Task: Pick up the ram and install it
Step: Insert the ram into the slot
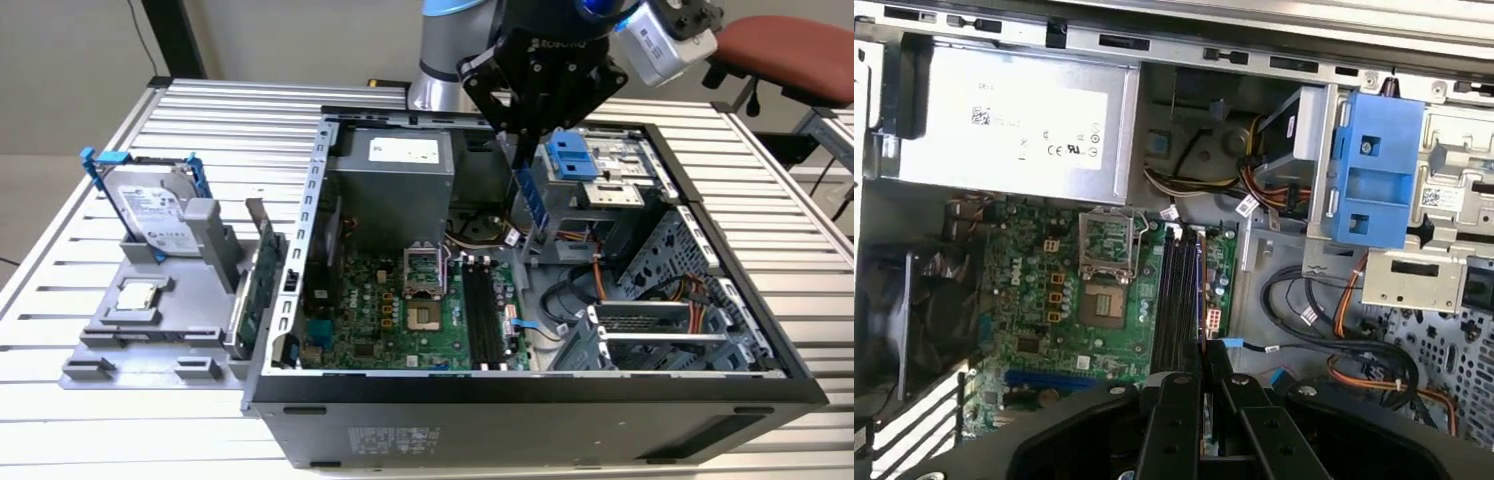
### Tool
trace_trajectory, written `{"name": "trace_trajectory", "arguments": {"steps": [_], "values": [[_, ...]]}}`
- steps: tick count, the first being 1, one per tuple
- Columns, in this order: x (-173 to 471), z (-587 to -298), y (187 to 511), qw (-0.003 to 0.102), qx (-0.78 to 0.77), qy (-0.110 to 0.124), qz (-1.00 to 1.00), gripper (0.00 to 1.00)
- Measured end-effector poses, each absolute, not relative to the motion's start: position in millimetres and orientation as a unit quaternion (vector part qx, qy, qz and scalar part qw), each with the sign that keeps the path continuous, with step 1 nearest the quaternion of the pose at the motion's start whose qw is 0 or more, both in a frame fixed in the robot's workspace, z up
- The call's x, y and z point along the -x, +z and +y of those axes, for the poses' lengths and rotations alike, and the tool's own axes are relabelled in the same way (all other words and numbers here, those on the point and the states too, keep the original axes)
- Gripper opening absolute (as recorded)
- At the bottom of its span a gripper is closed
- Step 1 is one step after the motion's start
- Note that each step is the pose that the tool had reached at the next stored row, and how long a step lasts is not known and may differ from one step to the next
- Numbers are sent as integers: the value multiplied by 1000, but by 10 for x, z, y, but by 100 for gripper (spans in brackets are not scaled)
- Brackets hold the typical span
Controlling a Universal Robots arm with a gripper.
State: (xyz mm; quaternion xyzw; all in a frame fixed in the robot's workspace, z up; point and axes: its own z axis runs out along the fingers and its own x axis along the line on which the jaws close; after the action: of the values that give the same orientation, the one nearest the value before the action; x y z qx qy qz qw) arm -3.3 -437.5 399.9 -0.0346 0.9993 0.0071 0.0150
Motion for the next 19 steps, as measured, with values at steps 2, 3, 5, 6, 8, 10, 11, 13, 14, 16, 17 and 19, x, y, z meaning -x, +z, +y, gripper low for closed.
{"name": "trace_trajectory", "arguments": {"steps": [2,3,5,6,8,10,11,13,14,16,17,19], "values": [[33,-4375,3999,15,24,7,1000,0],[33,-4375,3998,15,18,7,1000,0],[33,-4375,3998,15,8,7,1000,0],[33,-4375,3999,15,8,7,1000,0],[33,-4375,3998,15,7,7,1000,0],[32,-4375,3998,15,6,7,1000,0],[26,-4375,3996,15,6,7,1000,0],[6,-4374,3993,15,6,7,1000,0],[-7,-4375,3990,15,6,7,1000,0],[-32,-4375,3981,15,6,7,1000,0],[-42,-4375,3976,15,6,7,1000,0],[-63,-4375,3964,15,6,7,1000,0]]}}
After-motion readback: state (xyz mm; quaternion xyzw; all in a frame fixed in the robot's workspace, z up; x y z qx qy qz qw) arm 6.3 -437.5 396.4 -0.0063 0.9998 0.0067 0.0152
